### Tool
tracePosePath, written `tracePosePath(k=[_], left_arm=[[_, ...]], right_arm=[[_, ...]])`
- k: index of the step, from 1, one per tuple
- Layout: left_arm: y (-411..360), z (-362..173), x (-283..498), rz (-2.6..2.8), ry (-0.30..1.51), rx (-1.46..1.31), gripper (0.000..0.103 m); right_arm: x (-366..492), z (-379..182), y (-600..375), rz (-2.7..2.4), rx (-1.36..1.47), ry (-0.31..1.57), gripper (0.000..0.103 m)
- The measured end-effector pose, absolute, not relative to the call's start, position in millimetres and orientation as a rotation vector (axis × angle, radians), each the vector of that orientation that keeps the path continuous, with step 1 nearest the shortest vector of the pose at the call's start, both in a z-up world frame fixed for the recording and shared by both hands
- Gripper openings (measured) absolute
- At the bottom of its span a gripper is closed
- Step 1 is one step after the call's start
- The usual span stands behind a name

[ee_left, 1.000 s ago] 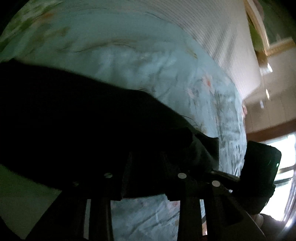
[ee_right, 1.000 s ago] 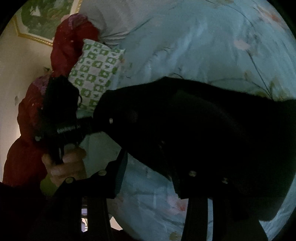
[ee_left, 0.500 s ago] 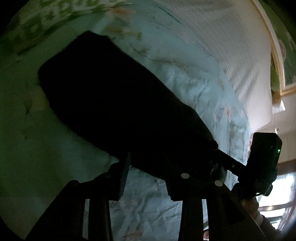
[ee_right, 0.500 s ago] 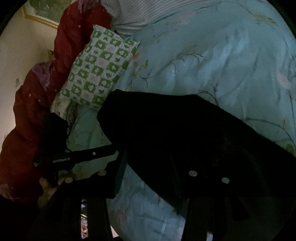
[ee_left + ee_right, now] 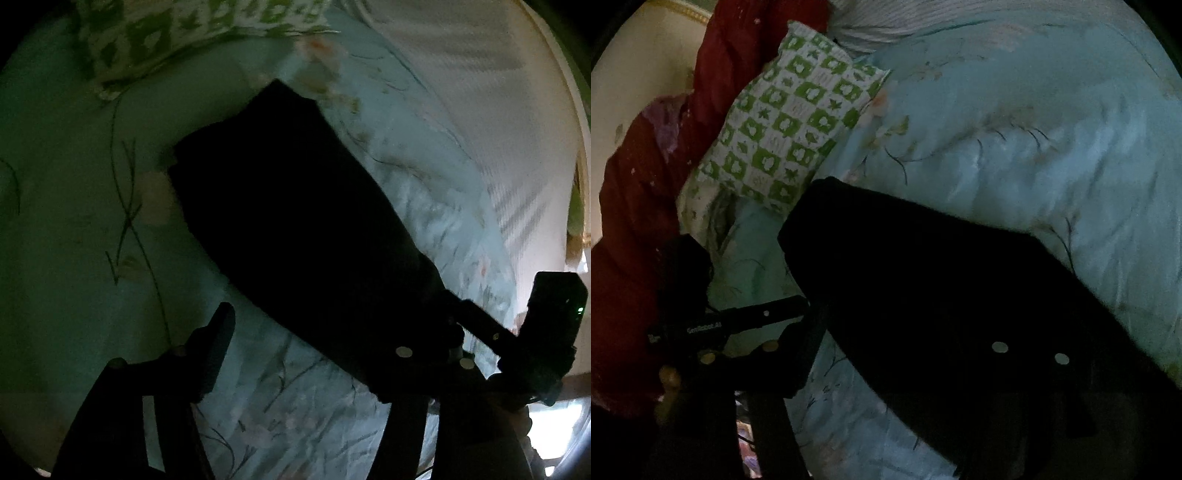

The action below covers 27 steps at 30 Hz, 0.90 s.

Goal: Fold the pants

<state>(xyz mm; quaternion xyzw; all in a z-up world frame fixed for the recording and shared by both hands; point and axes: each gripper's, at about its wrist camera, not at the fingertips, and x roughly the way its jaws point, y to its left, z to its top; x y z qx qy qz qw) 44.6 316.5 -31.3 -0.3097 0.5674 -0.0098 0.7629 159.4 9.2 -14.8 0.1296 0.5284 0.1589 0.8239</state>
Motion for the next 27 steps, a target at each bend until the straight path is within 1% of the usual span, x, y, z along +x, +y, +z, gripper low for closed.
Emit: tracePosePath(k=[3, 8, 11, 18, 27], left_arm=[[326, -39, 46, 0.003, 1.242, -0.717, 0.067], [340, -45, 47, 0.028, 1.230, -0.778, 0.067], [347, -45, 50, 0.048, 1.218, -0.777, 0.071], [364, -54, 56, 0.079, 1.206, -0.840, 0.071], [362, -61, 69, 0.115, 1.187, -0.851, 0.071]], right_arm=[[176, -14, 15, 0.348, 0.245, 1.136, 0.066], [205, -14, 33, 0.394, 0.162, 1.147, 0.066], [225, -18, 46, 0.431, 0.103, 1.167, 0.066], [271, -44, 80, 0.502, -0.025, 1.253, 0.066], [313, -71, 121, 0.621, -0.150, 1.352, 0.066]])
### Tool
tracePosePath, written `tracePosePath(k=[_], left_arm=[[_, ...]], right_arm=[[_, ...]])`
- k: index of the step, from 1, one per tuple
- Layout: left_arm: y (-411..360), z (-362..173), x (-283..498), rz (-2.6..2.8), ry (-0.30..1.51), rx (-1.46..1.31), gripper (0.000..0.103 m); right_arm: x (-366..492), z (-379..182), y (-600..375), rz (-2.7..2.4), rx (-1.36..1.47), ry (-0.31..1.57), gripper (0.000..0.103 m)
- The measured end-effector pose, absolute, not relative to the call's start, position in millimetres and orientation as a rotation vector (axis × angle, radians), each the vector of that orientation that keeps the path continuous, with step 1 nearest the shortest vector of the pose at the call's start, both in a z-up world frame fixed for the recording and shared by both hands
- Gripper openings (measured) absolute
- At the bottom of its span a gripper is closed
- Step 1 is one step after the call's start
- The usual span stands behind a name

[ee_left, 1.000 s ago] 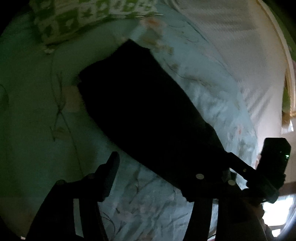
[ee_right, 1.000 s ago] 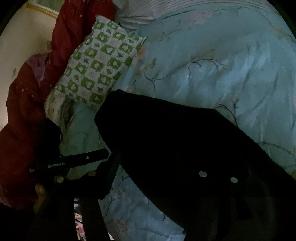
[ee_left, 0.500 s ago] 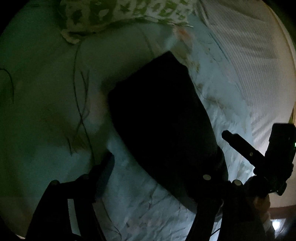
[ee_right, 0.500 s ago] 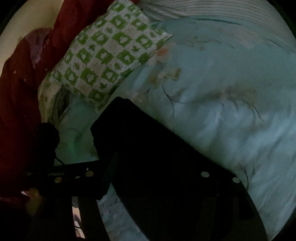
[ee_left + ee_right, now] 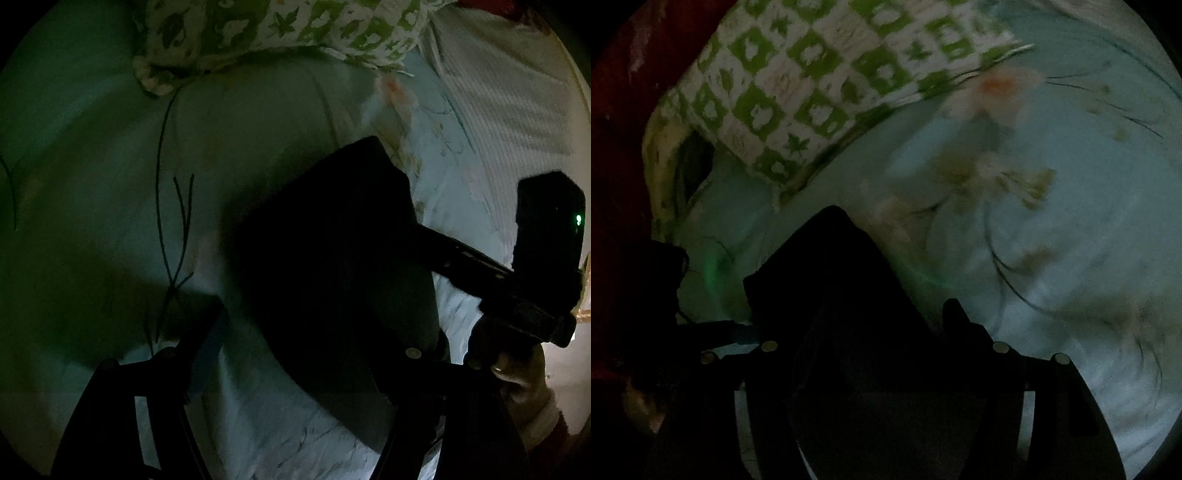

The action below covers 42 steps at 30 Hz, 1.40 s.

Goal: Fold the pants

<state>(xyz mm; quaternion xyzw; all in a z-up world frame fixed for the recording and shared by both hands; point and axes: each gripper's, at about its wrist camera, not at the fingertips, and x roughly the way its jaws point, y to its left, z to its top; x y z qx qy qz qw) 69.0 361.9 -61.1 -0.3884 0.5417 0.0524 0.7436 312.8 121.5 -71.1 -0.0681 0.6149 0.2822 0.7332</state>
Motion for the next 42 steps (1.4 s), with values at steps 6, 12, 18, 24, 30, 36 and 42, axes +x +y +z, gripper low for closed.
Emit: tracePosePath(k=[6, 12, 18, 24, 30, 36, 42], left_arm=[[352, -60, 77, 0.145, 1.160, -0.803, 0.028], [356, -53, 75, 0.113, 1.149, -0.792, 0.018], [342, -23, 74, 0.085, 1.105, -0.708, 0.017], [319, 14, 65, 0.033, 1.052, -0.636, 0.017], [289, 45, 65, -0.039, 1.014, -0.593, 0.017], [235, 67, 67, -0.134, 0.993, -0.526, 0.017], [183, 81, 54, -0.221, 0.990, -0.435, 0.017]], right_arm=[[321, -82, 139, 0.668, -0.212, 1.374, 0.045], [307, -70, 136, 0.688, -0.224, 1.322, 0.027], [297, -45, 120, 0.708, -0.129, 1.260, 0.025], [278, -7, 95, 0.737, -0.050, 1.188, 0.025], [251, 28, 55, 0.743, 0.036, 1.110, 0.025], [219, 49, 20, 0.713, 0.102, 1.045, 0.024], [182, 63, -25, 0.658, 0.162, 0.991, 0.023]])
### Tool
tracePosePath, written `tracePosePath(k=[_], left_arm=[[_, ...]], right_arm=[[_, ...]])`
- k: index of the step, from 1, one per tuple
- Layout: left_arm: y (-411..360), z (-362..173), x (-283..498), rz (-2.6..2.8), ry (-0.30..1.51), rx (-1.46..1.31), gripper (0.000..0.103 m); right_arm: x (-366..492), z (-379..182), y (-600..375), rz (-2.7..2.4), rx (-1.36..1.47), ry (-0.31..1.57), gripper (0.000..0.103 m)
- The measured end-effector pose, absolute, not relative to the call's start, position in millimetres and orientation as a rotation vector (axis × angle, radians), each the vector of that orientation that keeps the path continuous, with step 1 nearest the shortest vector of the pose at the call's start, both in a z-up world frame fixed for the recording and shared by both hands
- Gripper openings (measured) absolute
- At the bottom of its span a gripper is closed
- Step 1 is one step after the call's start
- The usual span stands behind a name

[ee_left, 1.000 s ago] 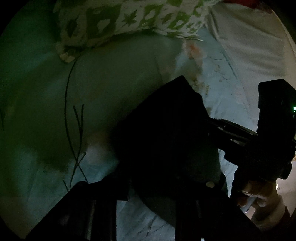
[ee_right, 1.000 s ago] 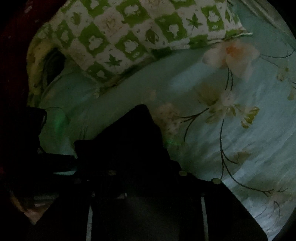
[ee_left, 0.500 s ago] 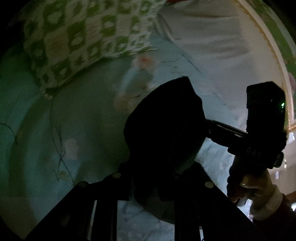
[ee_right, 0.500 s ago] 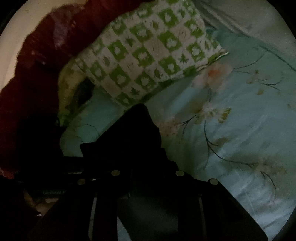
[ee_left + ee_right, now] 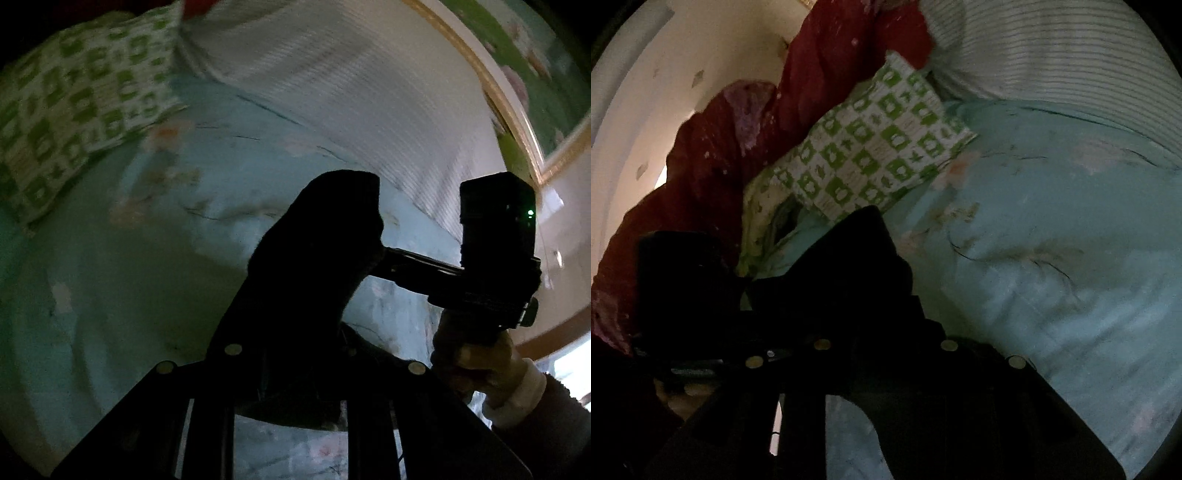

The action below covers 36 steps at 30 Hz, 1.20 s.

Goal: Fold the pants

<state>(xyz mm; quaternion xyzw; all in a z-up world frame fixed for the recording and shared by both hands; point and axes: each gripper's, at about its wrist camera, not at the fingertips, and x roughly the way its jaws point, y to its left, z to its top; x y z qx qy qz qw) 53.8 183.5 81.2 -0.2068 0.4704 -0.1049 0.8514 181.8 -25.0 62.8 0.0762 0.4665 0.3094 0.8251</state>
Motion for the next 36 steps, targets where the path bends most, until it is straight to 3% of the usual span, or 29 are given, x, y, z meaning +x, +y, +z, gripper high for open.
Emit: tracePosePath(k=[36], left_arm=[[-35, 29, 12, -0.406, 1.086, 0.070, 0.017]], right_arm=[[39, 24, -185, 0.369, 0.327, 0.893, 0.021]])
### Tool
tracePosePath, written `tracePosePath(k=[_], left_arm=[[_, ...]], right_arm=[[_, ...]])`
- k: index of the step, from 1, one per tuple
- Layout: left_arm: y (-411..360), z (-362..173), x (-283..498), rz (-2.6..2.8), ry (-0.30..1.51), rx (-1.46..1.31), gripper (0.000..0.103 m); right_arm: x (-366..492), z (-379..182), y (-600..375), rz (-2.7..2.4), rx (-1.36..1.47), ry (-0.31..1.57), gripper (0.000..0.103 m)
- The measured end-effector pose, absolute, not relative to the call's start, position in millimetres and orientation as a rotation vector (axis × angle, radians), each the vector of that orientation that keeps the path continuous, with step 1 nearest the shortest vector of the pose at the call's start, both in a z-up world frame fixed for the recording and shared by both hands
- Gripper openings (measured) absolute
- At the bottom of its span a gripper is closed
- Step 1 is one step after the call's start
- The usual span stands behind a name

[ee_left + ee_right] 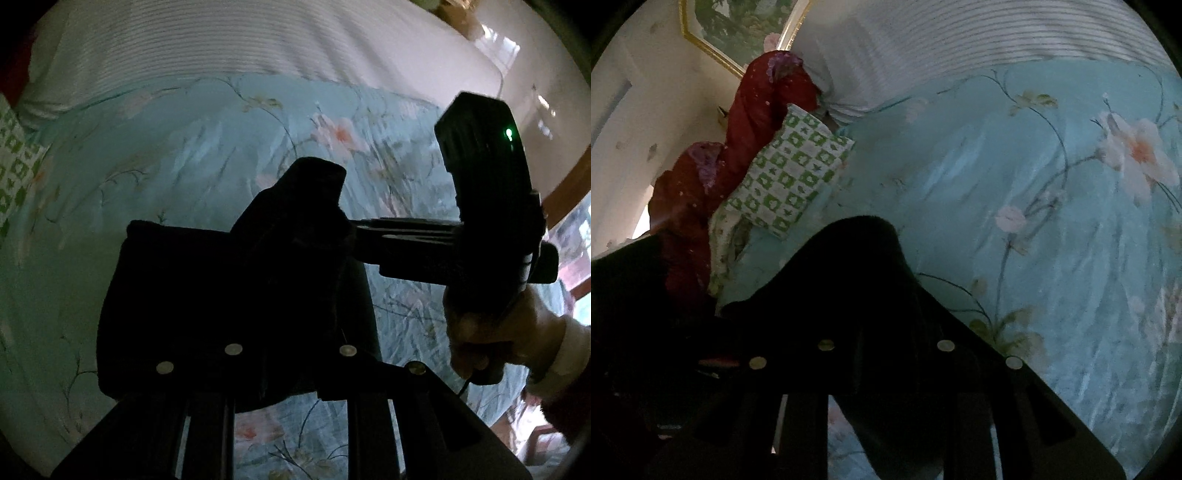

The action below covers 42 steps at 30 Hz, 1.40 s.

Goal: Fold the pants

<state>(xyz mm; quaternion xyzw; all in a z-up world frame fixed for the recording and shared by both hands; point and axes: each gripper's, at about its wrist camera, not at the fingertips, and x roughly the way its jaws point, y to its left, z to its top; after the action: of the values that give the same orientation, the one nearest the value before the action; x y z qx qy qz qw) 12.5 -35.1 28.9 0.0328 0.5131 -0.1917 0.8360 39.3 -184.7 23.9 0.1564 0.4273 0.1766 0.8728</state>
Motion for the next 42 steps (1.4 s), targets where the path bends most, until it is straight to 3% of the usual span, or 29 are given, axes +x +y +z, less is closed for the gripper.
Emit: tracePosePath(k=[9, 19, 21, 26, 42], left_arm=[[-51, 15, 4, -0.434, 1.103, 0.121, 0.020], [-55, 12, -6, -0.506, 1.136, 0.124, 0.048], [-52, 14, -9, -0.523, 1.146, 0.113, 0.049], [-43, 23, -15, -0.547, 1.145, 0.102, 0.061], [5, 40, -18, -0.520, 1.148, 0.040, 0.068]], right_arm=[[23, 11, -199, 0.327, 0.347, 0.912, 0.021], [-4, 10, -217, 0.160, 0.373, 0.906, 0.027], [-10, 11, -223, 0.124, 0.397, 0.906, 0.029], [-28, 15, -235, 0.025, 0.465, 0.891, 0.048], [-48, 32, -214, -0.044, 0.534, 0.830, 0.067]])
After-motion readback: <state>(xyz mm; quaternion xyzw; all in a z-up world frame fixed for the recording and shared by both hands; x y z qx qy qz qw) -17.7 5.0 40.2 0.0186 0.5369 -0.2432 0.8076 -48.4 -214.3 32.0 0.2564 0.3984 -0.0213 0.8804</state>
